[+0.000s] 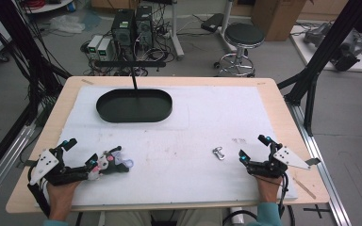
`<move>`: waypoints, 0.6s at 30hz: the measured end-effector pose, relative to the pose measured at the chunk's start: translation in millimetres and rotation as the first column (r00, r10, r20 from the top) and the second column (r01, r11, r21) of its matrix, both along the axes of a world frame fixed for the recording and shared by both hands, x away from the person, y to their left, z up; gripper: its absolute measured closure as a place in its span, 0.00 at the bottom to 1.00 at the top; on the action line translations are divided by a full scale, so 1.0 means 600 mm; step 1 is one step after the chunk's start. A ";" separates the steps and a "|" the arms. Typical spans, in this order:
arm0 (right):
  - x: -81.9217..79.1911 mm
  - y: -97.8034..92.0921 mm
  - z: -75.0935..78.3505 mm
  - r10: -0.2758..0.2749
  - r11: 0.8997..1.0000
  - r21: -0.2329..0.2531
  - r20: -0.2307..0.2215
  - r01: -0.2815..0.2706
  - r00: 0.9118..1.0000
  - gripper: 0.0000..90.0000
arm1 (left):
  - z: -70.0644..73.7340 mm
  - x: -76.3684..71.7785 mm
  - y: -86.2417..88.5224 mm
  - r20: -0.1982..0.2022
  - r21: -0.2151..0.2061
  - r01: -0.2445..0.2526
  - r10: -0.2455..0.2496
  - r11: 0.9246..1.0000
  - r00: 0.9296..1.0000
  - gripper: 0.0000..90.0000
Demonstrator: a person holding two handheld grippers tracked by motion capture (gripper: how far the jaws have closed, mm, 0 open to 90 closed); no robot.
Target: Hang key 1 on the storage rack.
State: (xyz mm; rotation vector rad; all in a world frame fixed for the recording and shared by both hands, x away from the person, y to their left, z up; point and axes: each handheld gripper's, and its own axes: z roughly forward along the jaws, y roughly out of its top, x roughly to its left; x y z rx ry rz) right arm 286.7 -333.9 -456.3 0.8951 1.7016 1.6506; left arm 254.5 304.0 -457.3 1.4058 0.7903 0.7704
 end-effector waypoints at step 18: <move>0.000 0.001 0.000 -0.001 1.000 -0.010 0.009 0.001 1.000 0.02 | 0.001 0.004 0.007 -0.020 -0.032 0.032 -0.032 0.999 0.999 0.02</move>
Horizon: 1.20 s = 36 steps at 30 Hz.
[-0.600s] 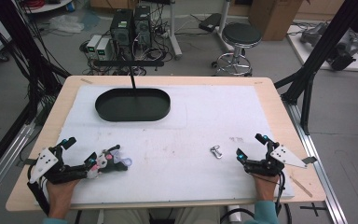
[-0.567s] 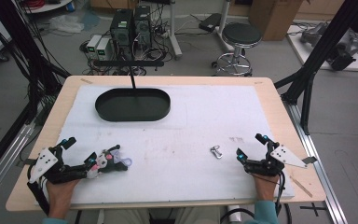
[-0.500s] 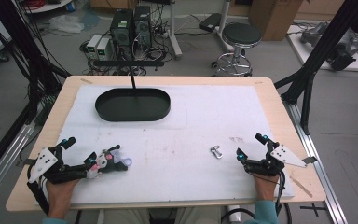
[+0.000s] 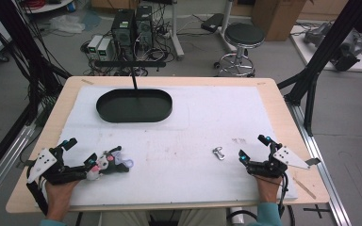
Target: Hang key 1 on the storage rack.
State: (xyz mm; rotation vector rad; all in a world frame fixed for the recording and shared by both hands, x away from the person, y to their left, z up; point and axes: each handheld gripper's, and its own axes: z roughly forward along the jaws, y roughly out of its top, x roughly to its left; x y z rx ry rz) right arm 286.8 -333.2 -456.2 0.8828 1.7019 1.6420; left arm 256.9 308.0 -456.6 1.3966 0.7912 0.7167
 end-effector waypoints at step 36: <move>-0.001 0.003 0.000 -0.004 1.000 -0.014 0.006 0.004 1.000 0.02 | 0.142 0.013 -0.016 -0.386 0.416 0.339 -0.173 0.844 0.906 0.02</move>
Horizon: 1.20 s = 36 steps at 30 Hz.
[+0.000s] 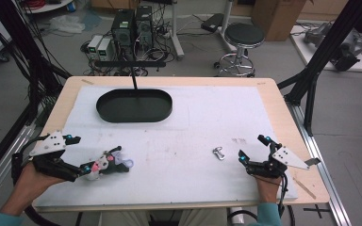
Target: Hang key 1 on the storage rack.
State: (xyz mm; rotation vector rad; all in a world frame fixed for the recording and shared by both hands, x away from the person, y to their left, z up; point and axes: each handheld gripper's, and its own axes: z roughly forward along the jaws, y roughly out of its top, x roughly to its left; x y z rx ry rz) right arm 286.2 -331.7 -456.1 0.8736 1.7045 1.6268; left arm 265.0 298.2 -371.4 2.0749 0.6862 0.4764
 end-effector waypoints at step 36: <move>-0.001 0.000 0.000 0.000 1.000 -0.001 0.003 0.000 1.000 0.02 | -0.044 0.012 -0.042 -0.204 0.319 0.082 -0.017 0.944 0.979 0.02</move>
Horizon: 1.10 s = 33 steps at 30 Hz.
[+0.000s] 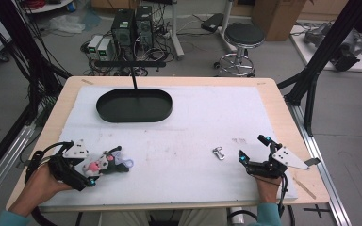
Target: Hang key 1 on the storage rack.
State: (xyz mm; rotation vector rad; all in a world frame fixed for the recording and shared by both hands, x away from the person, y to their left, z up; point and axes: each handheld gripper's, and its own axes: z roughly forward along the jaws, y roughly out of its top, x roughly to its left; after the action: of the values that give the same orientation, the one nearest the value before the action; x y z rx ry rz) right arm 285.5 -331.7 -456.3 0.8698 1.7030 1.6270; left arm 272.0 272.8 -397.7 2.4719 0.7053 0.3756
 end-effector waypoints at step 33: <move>0.000 -0.001 0.000 0.000 1.000 0.001 0.000 0.000 1.000 0.02 | -0.022 0.012 -0.011 -0.126 0.049 -0.006 0.012 0.999 0.992 0.30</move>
State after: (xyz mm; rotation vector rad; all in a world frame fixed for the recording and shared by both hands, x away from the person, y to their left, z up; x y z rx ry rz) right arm 285.5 -332.1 -456.4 0.8708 1.7016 1.6281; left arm 279.4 266.1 -411.1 2.5567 0.7676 0.2445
